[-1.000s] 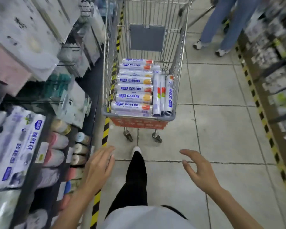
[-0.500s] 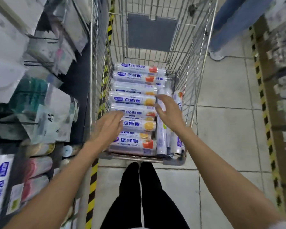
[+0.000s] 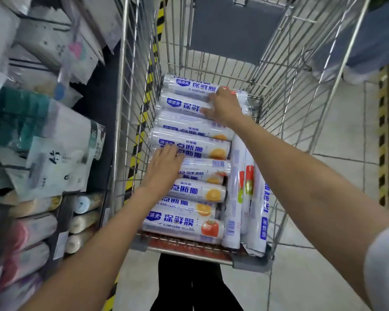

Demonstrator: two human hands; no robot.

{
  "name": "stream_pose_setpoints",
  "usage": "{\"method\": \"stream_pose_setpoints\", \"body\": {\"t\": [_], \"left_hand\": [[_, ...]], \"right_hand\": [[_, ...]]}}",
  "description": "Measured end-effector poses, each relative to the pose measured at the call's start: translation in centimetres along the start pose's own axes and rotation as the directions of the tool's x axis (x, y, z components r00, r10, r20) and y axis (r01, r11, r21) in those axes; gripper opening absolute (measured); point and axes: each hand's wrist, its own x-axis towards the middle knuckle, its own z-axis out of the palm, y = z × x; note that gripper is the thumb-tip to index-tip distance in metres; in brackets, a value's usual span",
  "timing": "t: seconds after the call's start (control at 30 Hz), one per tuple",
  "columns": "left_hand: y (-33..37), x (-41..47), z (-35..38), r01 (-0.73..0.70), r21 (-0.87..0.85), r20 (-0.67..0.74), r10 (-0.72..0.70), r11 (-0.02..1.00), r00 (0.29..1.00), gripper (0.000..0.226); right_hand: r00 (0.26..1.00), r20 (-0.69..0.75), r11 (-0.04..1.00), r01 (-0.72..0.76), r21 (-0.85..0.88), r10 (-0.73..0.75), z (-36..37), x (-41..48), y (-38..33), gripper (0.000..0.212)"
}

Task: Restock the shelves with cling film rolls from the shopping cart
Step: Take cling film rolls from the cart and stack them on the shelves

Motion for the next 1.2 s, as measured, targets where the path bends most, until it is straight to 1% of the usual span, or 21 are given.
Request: {"method": "stream_pose_setpoints", "body": {"t": [0.07, 0.17, 0.23, 0.3, 0.37, 0.4, 0.43, 0.5, 0.53, 0.6, 0.63, 0.67, 0.7, 0.77, 0.83, 0.87, 0.97, 1.0, 1.1, 1.13, 1.2], "left_hand": [[0.3, -0.4, -0.7, 0.016, -0.042, -0.002, -0.016, 0.999, 1.000, 0.060], [0.5, -1.9, -2.9, 0.092, -0.159, 0.079, -0.081, 0.983, 0.994, 0.056], [0.5, -3.7, -4.6, 0.183, -0.298, 0.087, -0.165, 0.937, 0.982, 0.048], [0.6, -6.0, -6.7, 0.278, -0.460, 0.102, -0.261, 0.843, 0.960, 0.045], [0.8, -8.4, -7.9, 0.374, -0.641, 0.134, -0.382, 0.670, 0.914, 0.045], [1.0, -9.7, -8.6, 0.395, -0.721, 0.150, -0.428, 0.570, 0.891, 0.046], [1.2, -11.1, -9.0, 0.401, -0.784, 0.161, -0.469, 0.473, 0.868, 0.047], [1.8, -14.1, -10.3, 0.372, -0.892, 0.190, -0.534, 0.256, 0.824, 0.050], [2.4, -15.9, -11.1, 0.348, -0.927, 0.213, -0.563, 0.143, 0.799, 0.049], [3.7, -19.6, -12.5, 0.257, -0.965, 0.231, -0.643, -0.054, 0.730, 0.038], [4.4, -21.6, -13.2, 0.209, -0.971, 0.230, -0.695, -0.117, 0.681, 0.027], [5.1, -23.9, -13.8, 0.155, -0.974, 0.227, -0.743, -0.166, 0.629, 0.018], [5.8, -26.1, -14.2, 0.097, -0.971, 0.234, -0.781, -0.219, 0.578, 0.012], [7.3, -30.9, -14.6, -0.033, -0.952, 0.253, -0.844, -0.304, 0.473, 0.005], [8.9, -36.1, -14.7, -0.155, -0.932, 0.262, -0.903, -0.329, 0.341, 0.006], [9.8, -38.7, -14.6, -0.209, -0.921, 0.267, -0.922, -0.330, 0.280, 0.008], [13.0, -46.5, -13.7, -0.348, -0.887, 0.290, -0.952, -0.304, 0.092, 0.011], [14.3, -49.1, -13.2, -0.388, -0.875, 0.302, -0.953, -0.290, 0.031, 0.013], [18.6, -57.1, -11.0, -0.488, -0.839, 0.334, -0.936, -0.242, -0.111, 0.023], [20.0, -59.8, -10.2, -0.507, -0.833, 0.342, -0.927, -0.223, -0.154, 0.029], [22.9, -65.3, -8.3, -0.523, -0.831, 0.357, -0.904, -0.192, -0.237, 0.040]], "right_hand": [[0.999, 0.044, 1.000, 0.013, -0.023, -0.012, -0.3, 0.2, -0.3, 0.051], [0.985, 0.169, 0.990, 0.005, 0.140, -0.029, -1.1, -0.6, -1.2, 0.047], [0.980, 0.195, 0.981, -0.012, 0.192, -0.026, -2.2, -1.3, -2.0, 0.046], [0.984, 0.177, 0.982, -0.003, 0.189, -0.031, -3.8, -2.4, -2.5, 0.041], [0.984, 0.156, 0.964, 0.043, 0.263, -0.087, -6.3, -4.2, -2.9, 0.036], [0.980, 0.163, 0.922, 0.040, 0.384, -0.111, -7.7, -5.5, -3.3, 0.036], [0.972, 0.182, 0.852, 0.031, 0.523, -0.147, -9.1, -7.2, -3.7, 0.034], [0.947, 0.218, 0.723, 0.023, 0.691, -0.238, -11.6, -11.0, -5.0, 0.027], [0.926, 0.235, 0.665, 0.024, 0.747, -0.297, -12.7, -13.0, -6.0, 0.028], [0.881, 0.247, 0.528, 0.004, 0.849, -0.403, -14.2, -17.3, -8.6, 0.042], [0.864, 0.246, 0.472, -0.010, 0.881, -0.440, -14.3, -19.1, -9.9, 0.050], [0.850, 0.259, 0.421, -0.049, 0.906, -0.459, -14.4, -20.9, -11.5, 0.050], [0.838, 0.285, 0.365, -0.112, 0.924, -0.465, -14.0, -22.6, -13.0, 0.041], [0.794, 0.294, 0.319, -0.134, 0.938, -0.532, -13.4, -26.4, -16.4, 0.024], [0.732, 0.297, 0.344, -0.092, 0.935, -0.613, -12.5, -30.3, -20.0, 0.023], [0.706, 0.301, 0.353, -0.077, 0.933, -0.641, -12.3, -32.4, -21.9, 0.028], [0.602, 0.329, 0.394, -0.027, 0.919, -0.727, -11.0, -38.6, -27.0, 0.056], [0.557, 0.343, 0.408, -0.008, 0.913, -0.756, -10.6, -40.9, -28.7, 0.058], [0.434, 0.391, 0.447, 0.029, 0.894, -0.811, -8.3, -47.6, -33.3, 0.036], [0.399, 0.415, 0.472, 0.052, 0.880, -0.818, -7.6, -50.1, -34.7, 0.035], [0.321, 0.438, 0.490, 0.101, 0.866, -0.840, -5.7, -55.1, -37.2, 0.046]]}}
